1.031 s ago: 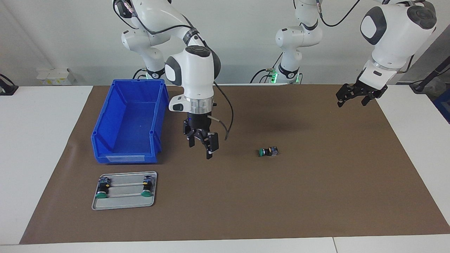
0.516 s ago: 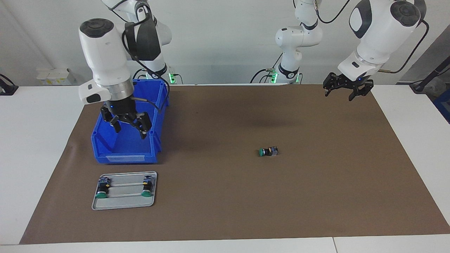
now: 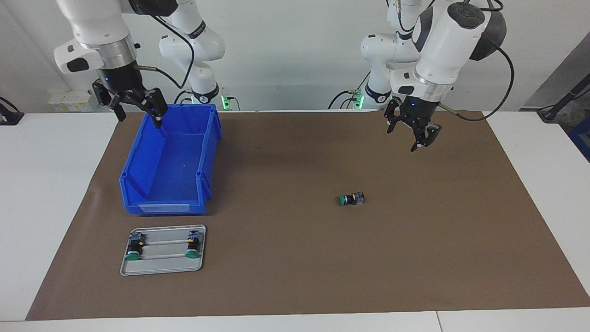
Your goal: Place and press button with both arms
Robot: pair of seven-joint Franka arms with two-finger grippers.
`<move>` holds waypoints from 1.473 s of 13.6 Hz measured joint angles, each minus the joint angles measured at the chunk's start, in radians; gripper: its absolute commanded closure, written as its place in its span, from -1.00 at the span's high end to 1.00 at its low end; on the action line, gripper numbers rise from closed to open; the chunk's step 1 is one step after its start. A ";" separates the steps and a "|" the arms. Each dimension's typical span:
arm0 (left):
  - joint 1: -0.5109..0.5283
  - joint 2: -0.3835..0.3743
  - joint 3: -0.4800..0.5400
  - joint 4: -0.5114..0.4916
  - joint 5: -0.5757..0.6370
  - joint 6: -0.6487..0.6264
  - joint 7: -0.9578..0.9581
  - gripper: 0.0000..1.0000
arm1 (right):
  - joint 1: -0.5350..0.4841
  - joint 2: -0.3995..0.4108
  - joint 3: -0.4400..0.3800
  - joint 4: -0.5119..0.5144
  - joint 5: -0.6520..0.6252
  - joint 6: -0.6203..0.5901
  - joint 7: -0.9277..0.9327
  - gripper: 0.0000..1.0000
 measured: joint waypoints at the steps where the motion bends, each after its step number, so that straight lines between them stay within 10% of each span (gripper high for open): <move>1: -0.005 -0.006 0.001 -0.031 -0.024 0.027 0.072 0.69 | -0.009 0.003 -0.001 -0.006 0.008 -0.011 -0.020 1.00; 7: -0.058 -0.011 0.002 -0.128 -0.077 0.068 0.368 0.56 | 0.007 0.008 0.007 -0.046 0.013 -0.007 -0.029 1.00; 20: -0.140 0.155 0.017 -0.247 -0.093 0.386 0.308 0.60 | 0.023 -0.014 0.007 -0.075 0.014 -0.007 -0.029 1.00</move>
